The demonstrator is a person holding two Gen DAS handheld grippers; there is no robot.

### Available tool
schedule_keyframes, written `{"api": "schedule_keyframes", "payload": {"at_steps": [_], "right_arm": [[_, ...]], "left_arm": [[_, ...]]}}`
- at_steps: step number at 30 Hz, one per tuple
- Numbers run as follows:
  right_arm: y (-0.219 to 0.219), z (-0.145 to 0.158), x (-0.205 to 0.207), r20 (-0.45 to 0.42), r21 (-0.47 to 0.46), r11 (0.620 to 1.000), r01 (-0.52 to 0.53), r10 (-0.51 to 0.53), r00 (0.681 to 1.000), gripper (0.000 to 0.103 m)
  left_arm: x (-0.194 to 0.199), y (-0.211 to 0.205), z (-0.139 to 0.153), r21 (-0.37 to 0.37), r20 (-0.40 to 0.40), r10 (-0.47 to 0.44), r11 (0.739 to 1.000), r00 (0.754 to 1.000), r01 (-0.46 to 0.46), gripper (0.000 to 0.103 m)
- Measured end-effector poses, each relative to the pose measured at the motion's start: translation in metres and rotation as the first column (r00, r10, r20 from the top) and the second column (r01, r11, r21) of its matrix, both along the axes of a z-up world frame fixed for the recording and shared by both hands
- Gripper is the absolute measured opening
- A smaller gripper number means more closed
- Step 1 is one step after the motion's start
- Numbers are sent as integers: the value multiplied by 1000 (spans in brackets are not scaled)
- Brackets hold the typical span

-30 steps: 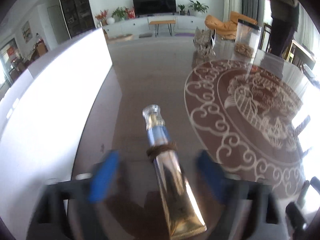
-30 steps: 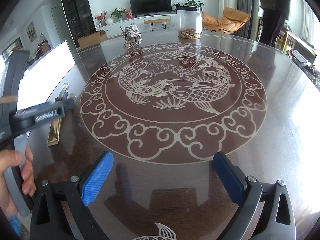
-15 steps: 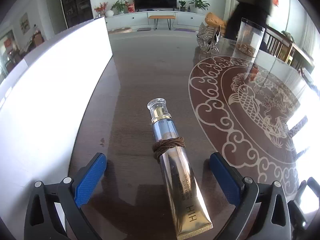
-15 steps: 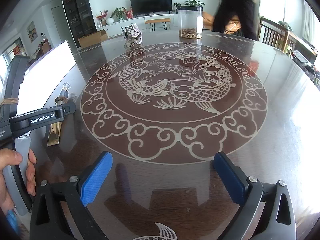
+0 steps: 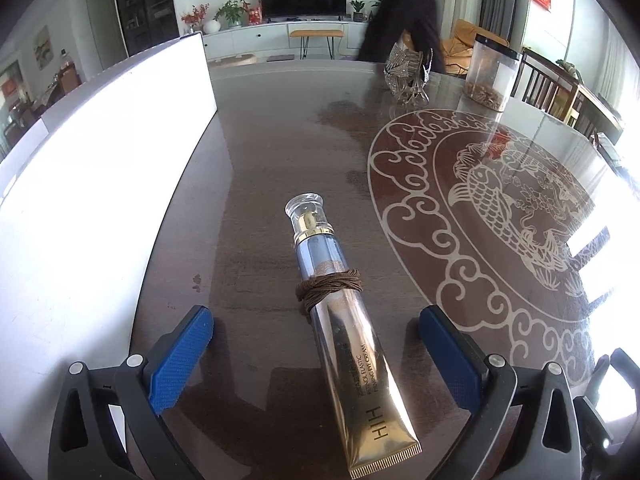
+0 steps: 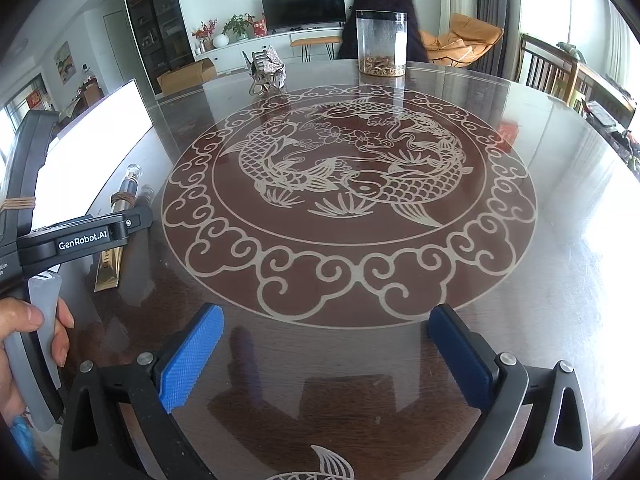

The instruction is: Organize objects

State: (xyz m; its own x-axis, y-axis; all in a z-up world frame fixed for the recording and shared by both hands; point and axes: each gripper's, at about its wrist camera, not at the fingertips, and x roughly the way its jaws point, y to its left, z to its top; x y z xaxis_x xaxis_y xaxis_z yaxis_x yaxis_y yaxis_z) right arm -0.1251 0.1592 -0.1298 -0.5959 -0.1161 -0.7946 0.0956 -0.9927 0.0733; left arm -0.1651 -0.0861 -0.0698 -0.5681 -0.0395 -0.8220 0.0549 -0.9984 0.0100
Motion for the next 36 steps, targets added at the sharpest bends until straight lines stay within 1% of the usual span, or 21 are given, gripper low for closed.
{"api": "schedule_keyframes", "payload": {"at_steps": [4, 36], "right_arm": [[0, 0, 0, 0, 1, 1000, 0, 0, 1000, 103], [-1, -3, 0, 6, 17, 1000, -6, 6, 1000, 103]], "left_arm": [[-2, 0, 0, -2, -9, -22, 1000, 1000, 22, 103], [-1, -1, 1, 0, -17, -9, 1000, 1000, 9, 103]]}}
